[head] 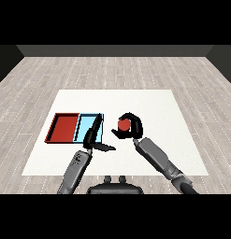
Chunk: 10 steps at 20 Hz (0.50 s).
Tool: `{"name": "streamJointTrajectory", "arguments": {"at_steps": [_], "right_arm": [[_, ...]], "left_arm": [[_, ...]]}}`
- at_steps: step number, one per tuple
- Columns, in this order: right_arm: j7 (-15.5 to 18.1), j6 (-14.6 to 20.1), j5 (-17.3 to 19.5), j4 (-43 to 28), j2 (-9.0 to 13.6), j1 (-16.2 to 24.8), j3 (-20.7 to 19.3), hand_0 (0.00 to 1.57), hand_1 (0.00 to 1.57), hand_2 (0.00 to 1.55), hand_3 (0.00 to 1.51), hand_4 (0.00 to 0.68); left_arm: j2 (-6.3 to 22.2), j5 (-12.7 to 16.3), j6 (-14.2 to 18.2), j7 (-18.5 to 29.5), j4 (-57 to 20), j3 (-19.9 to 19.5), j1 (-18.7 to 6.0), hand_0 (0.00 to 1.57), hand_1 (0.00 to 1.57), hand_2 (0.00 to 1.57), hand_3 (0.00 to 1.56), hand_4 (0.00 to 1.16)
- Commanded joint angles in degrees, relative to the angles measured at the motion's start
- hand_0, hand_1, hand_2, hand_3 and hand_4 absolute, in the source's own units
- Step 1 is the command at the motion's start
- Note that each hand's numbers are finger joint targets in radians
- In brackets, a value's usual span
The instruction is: Pick the red can and put it in the red box
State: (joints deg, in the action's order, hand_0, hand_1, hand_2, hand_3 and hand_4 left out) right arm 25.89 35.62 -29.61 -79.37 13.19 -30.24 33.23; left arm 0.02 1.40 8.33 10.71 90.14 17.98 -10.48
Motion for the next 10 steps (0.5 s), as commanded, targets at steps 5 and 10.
{"name": "streamJointTrajectory", "arguments": {"at_steps": [5, 10], "right_arm": [[-3.1, -3.5, 6.3, -2.2, -2.8, 1.7, -4.6, 1.45, 1.45, 1.44, 1.4, 0.647], [-8.1, -0.2, 13.2, -7.3, -7.6, 2.8, -3.5, 1.47, 1.47, 1.44, 1.39, 0.652]], "left_arm": [[0.0, 4.5, 4.8, 4.3, -11.4, 4.5, -4.0, 0.0, 0.0, 0.0, 0.0, 0.0], [0.0, 4.1, 6.4, 2.5, -9.4, 5.6, -4.1, 0.0, 0.0, 0.0, 0.0, 0.0]]}}
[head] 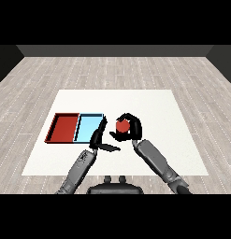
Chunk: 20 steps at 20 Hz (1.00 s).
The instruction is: Pick the red can and put it in the red box
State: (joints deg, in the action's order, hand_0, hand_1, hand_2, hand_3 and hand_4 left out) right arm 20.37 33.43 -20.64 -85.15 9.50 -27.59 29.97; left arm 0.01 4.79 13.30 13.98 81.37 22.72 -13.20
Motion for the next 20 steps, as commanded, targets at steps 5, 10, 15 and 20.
{"name": "streamJointTrajectory", "arguments": {"at_steps": [5, 10, 15, 20], "right_arm": [[0.2, -7.0, 6.5, 0.3, -3.5, 2.9, -4.9, 1.46, 1.46, 1.43, 1.38, 0.66], [-0.4, -4.8, 10.4, 1.7, -9.3, 1.3, -3.6, 1.47, 1.47, 1.44, 1.39, 0.676], [-2.3, -5.6, 9.9, -4.3, -9.4, 5.3, -2.6, 1.46, 1.46, 1.44, 1.4, 0.654], [2.8, -6.2, 5.8, 0.1, -9.5, 4.6, -1.2, 1.51, 1.51, 1.46, 1.42, 0.66]], "left_arm": [[0.0, 3.4, 1.8, 1.6, -4.2, 2.6, -1.5, 0.0, 0.0, 0.0, 0.0, 0.0], [0.0, 4.7, 2.8, -2.3, -1.7, 3.9, -2.3, 0.0, 0.0, 0.0, 0.0, 0.0], [0.0, 6.2, 0.2, -0.2, -4.8, 1.9, -5.2, 0.0, 0.0, 0.0, 0.0, 0.0], [0.0, 9.6, 4.4, 0.8, -8.7, 6.0, -7.9, 0.0, 0.0, 0.0, 0.0, 0.0]]}}
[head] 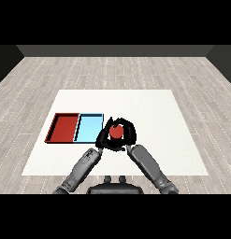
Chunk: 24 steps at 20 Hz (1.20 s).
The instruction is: Pick the red can and put it in the red box
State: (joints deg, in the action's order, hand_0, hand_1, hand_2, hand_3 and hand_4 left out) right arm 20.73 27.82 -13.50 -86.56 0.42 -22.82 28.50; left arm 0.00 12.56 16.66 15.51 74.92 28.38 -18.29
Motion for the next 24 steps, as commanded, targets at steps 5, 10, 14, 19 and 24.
{"name": "streamJointTrajectory", "arguments": {"at_steps": [5, 10, 14, 19, 24], "right_arm": [[-3.3, 2.6, -0.5, -3.5, -0.4, -1.3, 3.3, 1.53, 1.53, 1.46, 1.42, 0.659], [-2.9, 1.7, 0.5, -0.4, -0.4, -3.0, 0.8, 1.52, 1.52, 1.46, 1.4, 0.646], [1.0, 2.5, -1.9, 3.6, -0.4, -3.9, 3.3, 1.53, 1.53, 1.47, 1.41, 0.649], [0.8, 5.0, -2.5, 2.5, -0.4, -3.1, 5.8, 1.5, 1.5, 1.45, 1.39, 0.652], [-1.3, 5.5, 0.1, -2.3, -0.4, 0.2, 7.2, 1.48, 1.48, 1.44, 1.39, 0.646]], "left_arm": [[0.0, 1.9, -2.7, 1.5, -1.4, -0.2, 1.3, 0.0, 0.0, 0.0, 0.0, 0.0], [0.0, 4.2, 0.7, 0.4, -3.1, 2.0, -4.8, 0.0, 0.0, 0.0, 0.0, 0.0], [0.0, 4.2, 11.7, 2.6, -3.3, 3.5, -2.5, 0.0, 0.0, 0.0, 0.0, 0.82], [0.0, 6.5, 12.4, 2.2, -2.8, 2.6, -1.6, 1.57, 1.57, 1.56, 1.48, 1.12], [0.0, 11.4, 17.6, 5.1, -6.5, 7.3, -4.1, 1.57, 1.57, 1.56, 1.48, 1.12]]}}
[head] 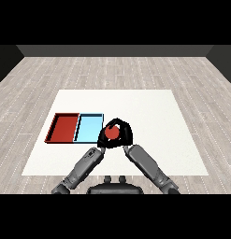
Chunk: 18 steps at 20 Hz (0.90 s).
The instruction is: Pick the red can and put it in the red box
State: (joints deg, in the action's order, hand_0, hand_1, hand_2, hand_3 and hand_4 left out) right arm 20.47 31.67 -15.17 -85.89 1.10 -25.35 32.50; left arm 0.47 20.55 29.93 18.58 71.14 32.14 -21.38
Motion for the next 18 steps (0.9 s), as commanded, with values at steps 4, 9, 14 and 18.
{"name": "streamJointTrajectory", "arguments": {"at_steps": [4, 9, 14, 18], "right_arm": [[-1.5, 1.2, 0.8, -0.6, -1.0, -0.9, 0.6, 1.49, 1.49, 1.44, 1.39, 0.642], [3.1, -1.5, -4.9, 5.6, -1.1, -1.1, -1.5, 1.25, 1.25, 1.25, 1.16, 0.0], [-7.3, -1.2, 4.5, 0.9, -1.1, 0.2, -0.9, 0.0, 0.0, 0.0, 0.0, 0.0], [-13.5, -2.1, 5.6, -3.9, -0.7, -1.1, -2.5, 0.0, 0.0, 0.0, 0.0, 0.0]], "left_arm": [[-0.4, 2.4, 6.5, 0.9, -0.8, 1.4, -3.9, 1.57, 1.57, 1.56, 1.48, 1.14], [-0.4, 0.2, 4.2, 6.7, 0.8, -0.5, -1.2, 1.57, 1.57, 1.57, 1.5, 1.15], [-0.5, 2.4, 2.7, 9.6, -0.6, -1.4, -0.4, 1.57, 1.57, 1.57, 1.51, 1.15], [0.2, 1.3, 1.9, 7.6, -2.4, -6.1, -2.7, 1.57, 1.57, 1.57, 1.51, 1.14]]}}
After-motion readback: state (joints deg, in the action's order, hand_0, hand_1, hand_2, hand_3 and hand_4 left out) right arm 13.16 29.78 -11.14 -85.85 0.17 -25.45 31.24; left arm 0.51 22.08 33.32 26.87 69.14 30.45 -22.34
